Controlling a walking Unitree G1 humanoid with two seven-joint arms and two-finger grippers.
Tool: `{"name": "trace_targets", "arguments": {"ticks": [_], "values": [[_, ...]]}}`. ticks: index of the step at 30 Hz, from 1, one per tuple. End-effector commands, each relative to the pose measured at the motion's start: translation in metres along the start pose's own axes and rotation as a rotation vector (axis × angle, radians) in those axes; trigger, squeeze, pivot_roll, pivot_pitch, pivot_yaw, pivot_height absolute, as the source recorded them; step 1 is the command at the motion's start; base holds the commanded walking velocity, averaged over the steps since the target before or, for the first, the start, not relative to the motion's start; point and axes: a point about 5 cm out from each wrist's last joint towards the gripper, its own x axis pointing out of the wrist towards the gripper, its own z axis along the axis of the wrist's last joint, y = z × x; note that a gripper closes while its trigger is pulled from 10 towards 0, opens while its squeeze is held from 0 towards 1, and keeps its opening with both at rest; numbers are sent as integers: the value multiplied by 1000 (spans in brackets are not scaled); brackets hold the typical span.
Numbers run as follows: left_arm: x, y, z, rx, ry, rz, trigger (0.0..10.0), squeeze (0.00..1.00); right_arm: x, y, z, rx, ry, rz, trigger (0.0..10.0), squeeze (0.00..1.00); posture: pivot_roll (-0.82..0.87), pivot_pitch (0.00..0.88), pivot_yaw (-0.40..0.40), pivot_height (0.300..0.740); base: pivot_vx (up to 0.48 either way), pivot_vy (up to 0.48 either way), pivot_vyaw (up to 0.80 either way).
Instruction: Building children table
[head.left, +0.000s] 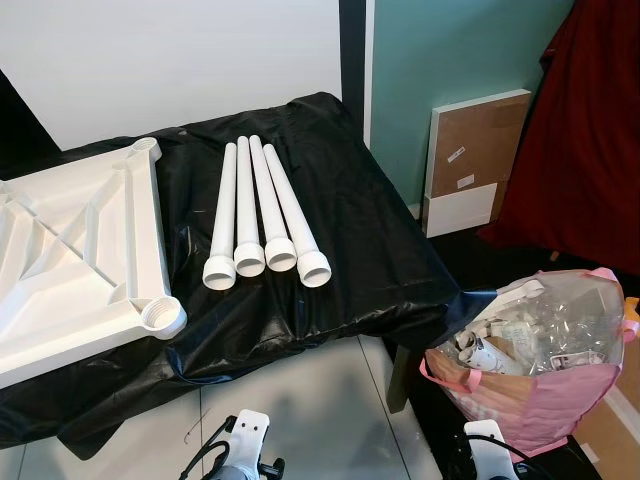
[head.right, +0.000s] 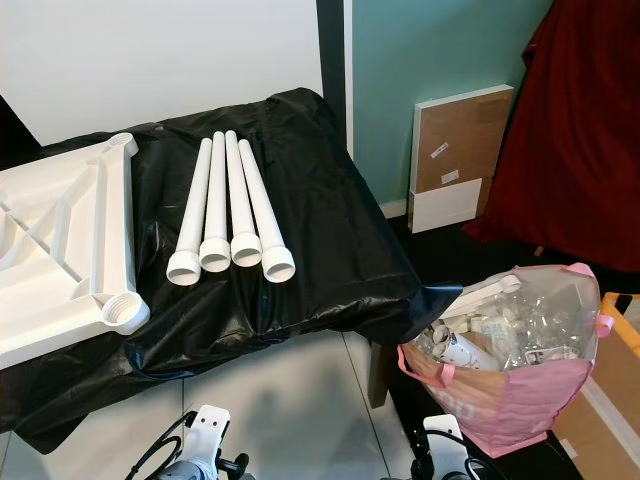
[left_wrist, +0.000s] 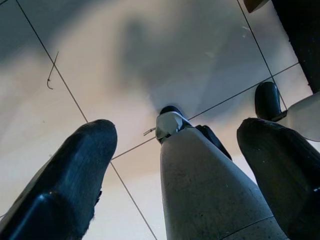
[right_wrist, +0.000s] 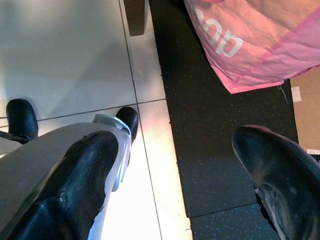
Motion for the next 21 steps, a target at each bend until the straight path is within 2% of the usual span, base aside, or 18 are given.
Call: {"name": "trace_targets", "arguments": {"ticks": [1, 8, 12, 21], "values": [[-2, 0, -12, -6, 47, 38, 10000, 0, -2, 2, -10, 3, 40, 6, 10000, 0, -135, 0, 53, 740, 0, 0, 0], [-1, -9, -16, 34, 64, 15, 10000, 0, 0, 0, -4, -11, 30, 11, 10000, 0, -66, 0, 7, 740, 0, 0, 0], [-1, -11, -15, 17, 56, 23, 10000, 0, 1, 5, 1, -32, 20, 33, 10000, 0, -47, 0, -2, 740, 0, 0, 0], [0, -12, -12, 27, 45, 19, 10000, 0, 3, 12, 11, -24, -14, 47, 10000, 0, -71, 0, 19, 740, 0, 0, 0]]}}
